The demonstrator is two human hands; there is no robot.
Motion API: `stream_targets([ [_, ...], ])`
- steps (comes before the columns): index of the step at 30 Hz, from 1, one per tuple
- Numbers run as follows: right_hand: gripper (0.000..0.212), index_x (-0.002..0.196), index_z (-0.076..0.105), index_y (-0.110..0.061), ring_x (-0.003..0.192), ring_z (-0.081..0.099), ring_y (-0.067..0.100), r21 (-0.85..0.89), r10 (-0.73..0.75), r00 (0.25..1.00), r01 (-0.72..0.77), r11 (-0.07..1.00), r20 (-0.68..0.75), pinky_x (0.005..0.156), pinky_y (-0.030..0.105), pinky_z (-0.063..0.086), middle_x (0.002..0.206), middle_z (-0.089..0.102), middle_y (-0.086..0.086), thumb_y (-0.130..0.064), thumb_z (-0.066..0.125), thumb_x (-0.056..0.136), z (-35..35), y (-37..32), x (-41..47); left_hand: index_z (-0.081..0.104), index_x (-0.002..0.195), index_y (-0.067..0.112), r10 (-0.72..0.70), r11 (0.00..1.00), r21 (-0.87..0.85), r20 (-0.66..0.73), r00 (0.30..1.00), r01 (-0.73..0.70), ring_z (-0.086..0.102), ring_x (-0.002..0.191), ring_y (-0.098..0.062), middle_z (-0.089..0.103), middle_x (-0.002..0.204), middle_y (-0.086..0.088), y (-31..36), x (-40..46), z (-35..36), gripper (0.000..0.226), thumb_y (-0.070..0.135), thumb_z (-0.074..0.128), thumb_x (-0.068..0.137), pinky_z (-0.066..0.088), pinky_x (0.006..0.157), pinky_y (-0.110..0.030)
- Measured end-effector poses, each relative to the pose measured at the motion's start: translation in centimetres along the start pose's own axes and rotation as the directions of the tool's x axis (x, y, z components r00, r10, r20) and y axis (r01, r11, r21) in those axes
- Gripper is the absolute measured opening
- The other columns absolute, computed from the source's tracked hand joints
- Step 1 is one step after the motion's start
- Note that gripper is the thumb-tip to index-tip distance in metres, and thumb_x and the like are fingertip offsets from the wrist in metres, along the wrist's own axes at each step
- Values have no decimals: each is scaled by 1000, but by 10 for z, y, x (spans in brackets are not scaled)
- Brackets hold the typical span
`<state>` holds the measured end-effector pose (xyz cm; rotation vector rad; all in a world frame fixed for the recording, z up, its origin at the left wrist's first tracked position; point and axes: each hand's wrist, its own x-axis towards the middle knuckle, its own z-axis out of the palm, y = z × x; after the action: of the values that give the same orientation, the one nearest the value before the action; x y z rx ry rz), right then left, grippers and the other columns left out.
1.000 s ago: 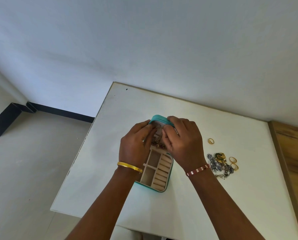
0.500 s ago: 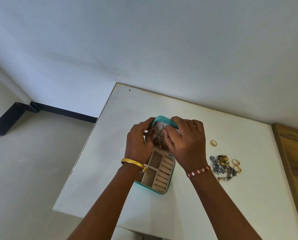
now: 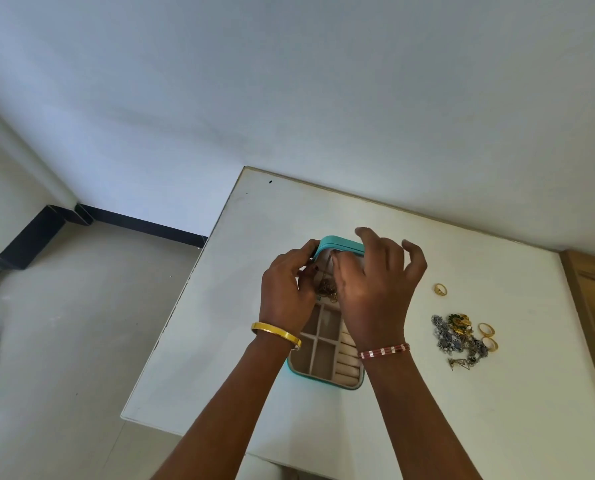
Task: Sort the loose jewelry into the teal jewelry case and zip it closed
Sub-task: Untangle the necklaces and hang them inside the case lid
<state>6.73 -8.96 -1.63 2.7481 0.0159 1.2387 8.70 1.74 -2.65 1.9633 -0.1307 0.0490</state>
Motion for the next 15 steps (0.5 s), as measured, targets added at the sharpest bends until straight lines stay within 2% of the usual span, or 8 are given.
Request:
stream_targets([
  [5, 18, 82, 58, -12, 100, 46, 25, 19, 15, 1000, -15, 1000, 5, 94, 50, 31, 107, 62, 12, -18, 73, 76, -2, 2, -2, 54, 124, 13, -9, 1000, 3, 8, 1000, 9, 49, 99, -4, 62, 119, -7, 2, -3, 1, 42, 1, 56, 84, 42, 91, -18],
  [8, 25, 87, 49, -13, 101, 46, 23, 45, 12, 1000, -12, 999, -4, 95, 50, 31, 112, 50, 9, -20, 71, 77, -1, 2, -3, 53, 124, 14, -14, 1000, 9, 16, 1000, 14, 48, 98, -3, 62, 119, -7, 3, -3, 0, 42, 2, 56, 84, 42, 91, -18],
  [11, 26, 86, 44, -12, 99, 45, 21, 40, 55, 997, -53, 998, -52, 94, 49, 35, 108, 42, 7, -27, 66, 82, -4, 6, 3, 54, 124, 13, -14, 1000, 1, 15, 1000, 14, 49, 98, -5, 63, 118, -9, 3, -4, -1, 42, 0, 56, 84, 42, 88, -15],
  [13, 27, 86, 44, -12, 98, 45, 22, 37, 51, 998, -49, 998, -48, 94, 49, 37, 106, 45, 8, -31, 64, 81, -6, 10, 8, 53, 124, 13, -23, 1000, 5, 16, 1000, 22, 50, 98, -6, 63, 118, -10, 3, -4, -2, 42, 0, 55, 84, 42, 88, -17],
  [15, 31, 88, 46, -12, 96, 46, 22, 39, -7, 1000, 7, 999, -13, 93, 48, 41, 101, 56, 11, -29, 69, 77, -7, 13, 10, 53, 124, 13, -32, 999, 3, 20, 999, 31, 49, 98, -5, 62, 118, -10, 4, -4, -2, 43, 0, 55, 84, 41, 88, -17],
])
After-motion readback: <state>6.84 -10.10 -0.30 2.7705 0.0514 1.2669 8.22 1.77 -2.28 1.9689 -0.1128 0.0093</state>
